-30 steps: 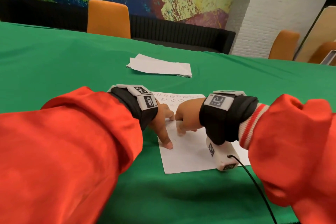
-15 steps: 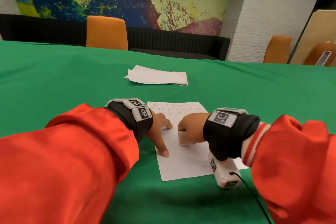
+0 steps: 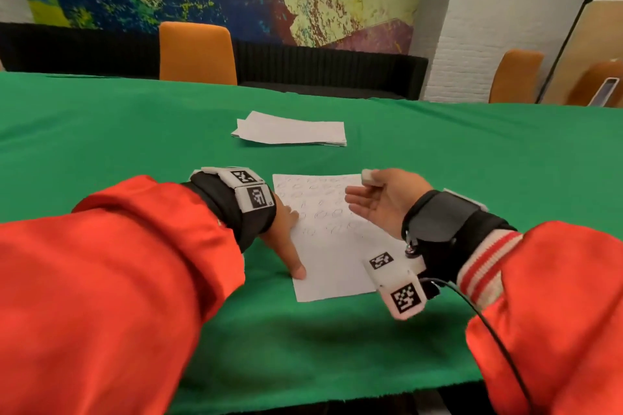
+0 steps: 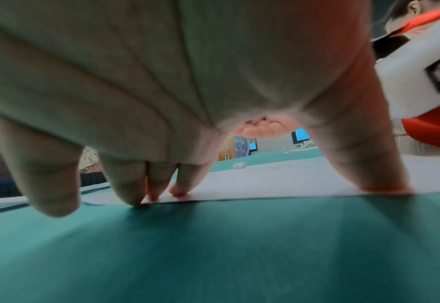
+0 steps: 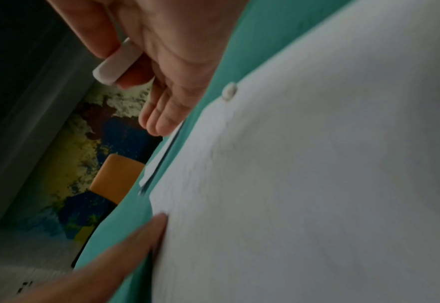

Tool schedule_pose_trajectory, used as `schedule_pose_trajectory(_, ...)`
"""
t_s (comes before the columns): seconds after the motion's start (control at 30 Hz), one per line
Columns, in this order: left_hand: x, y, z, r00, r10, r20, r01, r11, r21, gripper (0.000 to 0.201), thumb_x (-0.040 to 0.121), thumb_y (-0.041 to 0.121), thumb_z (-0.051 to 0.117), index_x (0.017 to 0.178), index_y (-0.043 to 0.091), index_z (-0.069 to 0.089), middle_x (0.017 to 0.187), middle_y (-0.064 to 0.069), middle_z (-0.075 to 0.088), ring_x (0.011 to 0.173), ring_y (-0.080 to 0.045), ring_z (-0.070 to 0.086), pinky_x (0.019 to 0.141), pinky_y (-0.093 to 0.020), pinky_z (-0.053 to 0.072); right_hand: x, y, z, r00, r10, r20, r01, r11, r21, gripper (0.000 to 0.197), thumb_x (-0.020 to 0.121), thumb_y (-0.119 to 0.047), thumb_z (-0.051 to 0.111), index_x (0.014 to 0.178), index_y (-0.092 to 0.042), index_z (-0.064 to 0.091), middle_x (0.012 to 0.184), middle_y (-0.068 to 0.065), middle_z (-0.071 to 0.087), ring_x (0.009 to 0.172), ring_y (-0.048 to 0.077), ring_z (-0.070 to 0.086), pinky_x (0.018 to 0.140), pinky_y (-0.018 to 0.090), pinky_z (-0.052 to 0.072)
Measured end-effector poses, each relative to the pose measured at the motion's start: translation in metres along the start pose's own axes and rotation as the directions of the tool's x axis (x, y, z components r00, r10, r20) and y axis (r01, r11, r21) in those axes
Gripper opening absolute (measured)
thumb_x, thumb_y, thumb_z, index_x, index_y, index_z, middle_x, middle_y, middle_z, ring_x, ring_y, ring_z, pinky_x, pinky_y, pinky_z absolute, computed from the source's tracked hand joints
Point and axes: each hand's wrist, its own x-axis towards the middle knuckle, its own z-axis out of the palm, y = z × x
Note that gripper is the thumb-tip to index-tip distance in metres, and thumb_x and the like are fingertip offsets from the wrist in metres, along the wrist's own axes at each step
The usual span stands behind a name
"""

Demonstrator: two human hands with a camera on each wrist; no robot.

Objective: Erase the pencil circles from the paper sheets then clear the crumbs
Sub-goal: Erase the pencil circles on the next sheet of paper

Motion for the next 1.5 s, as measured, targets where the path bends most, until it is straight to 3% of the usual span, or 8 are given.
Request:
schedule_pose_trajectory(0.27, 0.001, 0.004, 0.004, 1.000, -0.015, -0.021, 0.015, 0.999, 0.035, 0.105, 0.073, 0.071, 0.059, 0.148, 0.005, 0.024, 0.154, -0.009, 0.027, 0.137, -0.025, 0.034, 0.112, -0.034, 0.027, -0.010, 0.059, 0.034, 0.960, 0.236, 0.154, -0.256, 0.958, 0.130, 0.027, 0.102, -0.014, 0.029, 0.089, 0.003, 0.046, 0.124, 0.030, 0.051, 0.118, 0.037, 0.050, 0.094, 0.040, 0.042)
schedule_pose_trajectory(0.53, 0.008, -0.003, 0.006, 1.000, 0.002, -0.009, -0.002, 1.000, -0.027, 0.107, 0.071, 0.067, 0.065, 0.149, 0.009, 0.020, 0.154, -0.006, 0.027, 0.138, -0.024, 0.032, 0.114, -0.038, 0.023, 0.010, 0.025, -0.018, 0.943, 0.082, -0.321, 0.030, 0.944, 0.329, 0.037, 0.099, -0.008, 0.032, 0.132, 0.007, 0.040, 0.145, 0.022, 0.036, 0.133, 0.034, 0.037, 0.109, 0.041, 0.034)
schedule_pose_trajectory(0.83, 0.010, -0.002, 0.006, 0.998, 0.044, -0.039, -0.046, 0.998, -0.044, 0.098, 0.069, 0.070, 0.064, 0.139, 0.006, 0.039, 0.133, -0.005, 0.047, 0.117, -0.023, 0.047, 0.099, -0.029, 0.035, -0.013, 0.063, 0.034, 0.965, 0.229, 0.128, -0.252, 0.945, 0.207, 0.024, 0.101, -0.011, 0.032, 0.090, 0.005, 0.047, 0.128, 0.030, 0.048, 0.123, 0.036, 0.046, 0.104, 0.041, 0.036)
schedule_pose_trajectory(1.1, 0.013, -0.004, 0.007, 0.999, 0.020, -0.034, -0.022, 0.998, -0.064, 0.103, 0.070, 0.065, 0.068, 0.146, 0.009, 0.029, 0.150, -0.006, 0.034, 0.135, -0.024, 0.036, 0.112, -0.035, 0.027, 0.008, 0.020, -0.047, 0.916, 0.039, -0.399, 0.145, 0.896, 0.420, 0.041, 0.099, -0.012, 0.034, 0.139, -0.001, 0.036, 0.149, 0.013, 0.033, 0.136, 0.025, 0.035, 0.109, 0.032, 0.034)
schedule_pose_trajectory(1.2, 0.012, -0.003, 0.007, 0.999, 0.014, -0.034, -0.016, 0.999, -0.048, 0.105, 0.070, 0.067, 0.066, 0.148, 0.009, 0.024, 0.153, -0.005, 0.030, 0.137, -0.023, 0.033, 0.113, -0.037, 0.025, -0.003, 0.015, -0.035, 0.959, 0.014, -0.284, 0.137, 0.853, 0.503, 0.025, 0.099, -0.008, 0.037, 0.118, 0.000, 0.051, 0.140, 0.019, 0.042, 0.130, 0.029, 0.042, 0.105, 0.035, 0.036)
schedule_pose_trajectory(1.27, 0.012, -0.003, 0.007, 0.999, 0.014, -0.033, -0.016, 0.999, -0.048, 0.106, 0.069, 0.068, 0.066, 0.147, 0.009, 0.025, 0.152, -0.005, 0.031, 0.136, -0.024, 0.034, 0.113, -0.037, 0.026, -0.015, 0.024, -0.009, 0.995, 0.051, -0.084, -0.009, 0.898, 0.439, 0.018, 0.099, -0.006, 0.037, 0.089, 0.000, 0.051, 0.126, 0.022, 0.050, 0.121, 0.032, 0.048, 0.103, 0.038, 0.038)
schedule_pose_trajectory(1.37, 0.012, -0.003, 0.006, 0.999, 0.015, -0.042, -0.017, 0.999, -0.040, 0.105, 0.067, 0.071, 0.065, 0.144, 0.009, 0.031, 0.146, -0.007, 0.038, 0.131, -0.025, 0.040, 0.110, -0.034, 0.030, -0.023, 0.048, 0.023, 0.967, 0.198, 0.160, -0.242, 0.914, 0.327, 0.022, 0.098, -0.010, 0.036, 0.081, -0.001, 0.047, 0.127, 0.028, 0.048, 0.124, 0.038, 0.044, 0.105, 0.043, 0.035)
schedule_pose_trajectory(1.5, 0.013, -0.003, 0.007, 0.999, 0.007, -0.044, -0.009, 0.999, -0.042, 0.108, 0.067, 0.070, 0.066, 0.145, 0.007, 0.028, 0.149, -0.007, 0.035, 0.133, -0.025, 0.038, 0.111, -0.035, 0.029, -0.013, 0.053, 0.009, 0.979, 0.195, 0.061, -0.203, 0.891, 0.407, 0.026, 0.101, -0.012, 0.032, 0.083, 0.000, 0.046, 0.142, 0.019, 0.040, 0.133, 0.030, 0.039, 0.109, 0.040, 0.033)
